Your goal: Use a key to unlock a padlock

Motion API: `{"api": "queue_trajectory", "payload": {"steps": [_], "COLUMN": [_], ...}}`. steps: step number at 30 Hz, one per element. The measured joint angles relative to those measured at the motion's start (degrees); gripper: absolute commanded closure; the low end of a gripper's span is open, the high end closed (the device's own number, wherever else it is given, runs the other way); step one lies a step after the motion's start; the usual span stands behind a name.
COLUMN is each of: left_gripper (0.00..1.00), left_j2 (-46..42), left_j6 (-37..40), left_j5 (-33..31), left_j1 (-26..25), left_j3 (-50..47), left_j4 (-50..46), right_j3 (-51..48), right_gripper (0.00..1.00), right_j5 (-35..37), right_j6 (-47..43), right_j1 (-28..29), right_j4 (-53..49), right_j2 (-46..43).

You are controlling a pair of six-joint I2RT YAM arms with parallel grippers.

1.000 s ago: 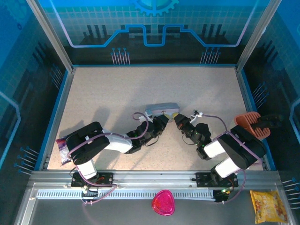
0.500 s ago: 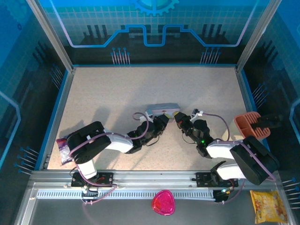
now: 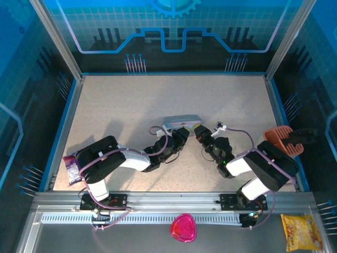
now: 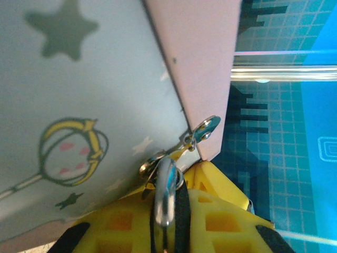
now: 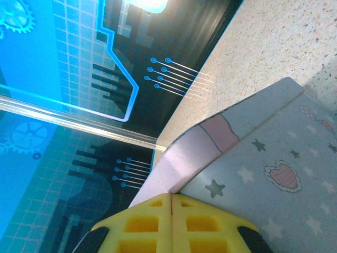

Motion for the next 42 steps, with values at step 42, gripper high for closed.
{"api": "queue_trajectory", "payload": {"steps": [42], "left_gripper": [1.00], "left_j2": [-1.3], "left_j6": [3.3], "left_j5": [7.6], "left_j1": [0.6], "left_j3": [-2.5], "left_j4": [-7.0], "right_j3": [-3.7], "right_gripper": [0.96], "right_j5": [-11.1], "right_j6": [9.5], "right_j1": [1.2], "right_j4": [-6.5], "right_j2": [0.0]}}
